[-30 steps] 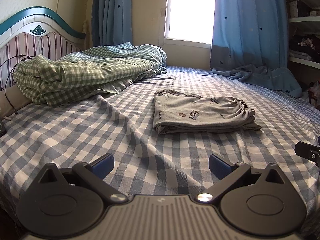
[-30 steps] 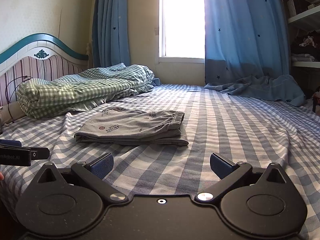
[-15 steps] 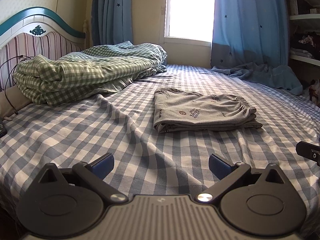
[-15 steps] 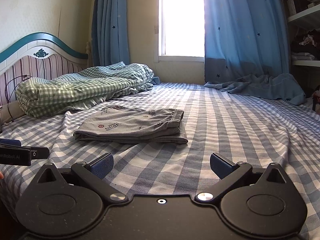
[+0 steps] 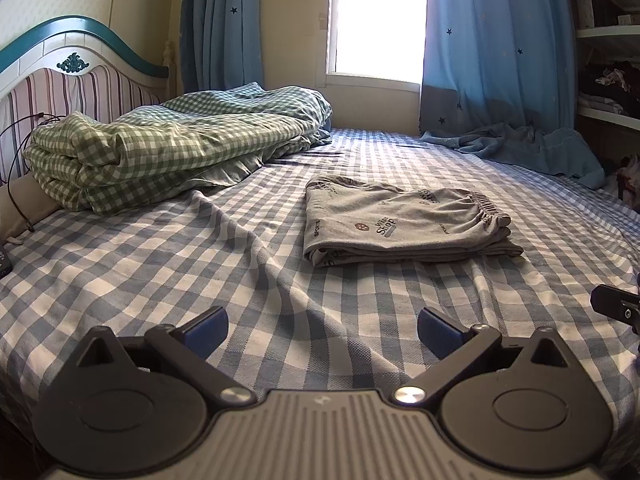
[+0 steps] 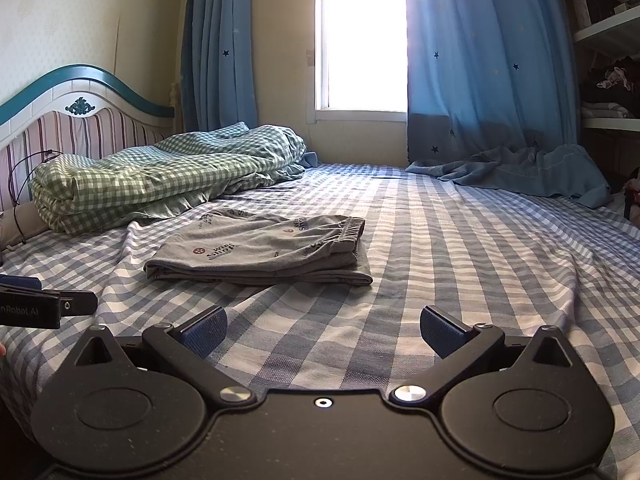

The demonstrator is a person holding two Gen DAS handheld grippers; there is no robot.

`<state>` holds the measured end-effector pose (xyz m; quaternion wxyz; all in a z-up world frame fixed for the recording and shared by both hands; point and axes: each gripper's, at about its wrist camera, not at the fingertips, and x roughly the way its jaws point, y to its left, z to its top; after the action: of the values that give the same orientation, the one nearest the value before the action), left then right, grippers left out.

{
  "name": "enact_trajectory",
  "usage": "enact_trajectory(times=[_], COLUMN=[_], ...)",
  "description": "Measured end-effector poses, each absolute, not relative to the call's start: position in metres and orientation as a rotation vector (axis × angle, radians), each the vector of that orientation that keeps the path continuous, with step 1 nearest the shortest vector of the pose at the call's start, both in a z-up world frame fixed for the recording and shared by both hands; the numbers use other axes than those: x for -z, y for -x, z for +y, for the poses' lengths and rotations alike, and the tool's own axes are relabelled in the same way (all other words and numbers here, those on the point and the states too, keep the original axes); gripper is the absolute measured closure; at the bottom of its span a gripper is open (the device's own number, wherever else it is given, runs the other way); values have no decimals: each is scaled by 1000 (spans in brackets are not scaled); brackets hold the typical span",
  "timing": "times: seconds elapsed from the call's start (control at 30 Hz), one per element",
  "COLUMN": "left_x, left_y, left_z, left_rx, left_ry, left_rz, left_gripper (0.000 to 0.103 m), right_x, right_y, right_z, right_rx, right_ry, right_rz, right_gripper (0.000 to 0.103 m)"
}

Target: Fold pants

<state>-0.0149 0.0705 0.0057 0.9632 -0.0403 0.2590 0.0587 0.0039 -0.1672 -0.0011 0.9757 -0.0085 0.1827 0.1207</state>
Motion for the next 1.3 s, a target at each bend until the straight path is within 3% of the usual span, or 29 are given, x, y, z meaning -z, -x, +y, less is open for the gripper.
enact_trajectory(times=[1.3], left_x=[-18], left_y=[10], left_z=[74], left_rx=[-153], left_ry=[41], left_rz=[519], left_gripper=[0], right_x=[-3], right_y=[-4], right_z=[-159], right_rx=[-267], right_ry=[46], right_rz=[376], right_gripper=[1])
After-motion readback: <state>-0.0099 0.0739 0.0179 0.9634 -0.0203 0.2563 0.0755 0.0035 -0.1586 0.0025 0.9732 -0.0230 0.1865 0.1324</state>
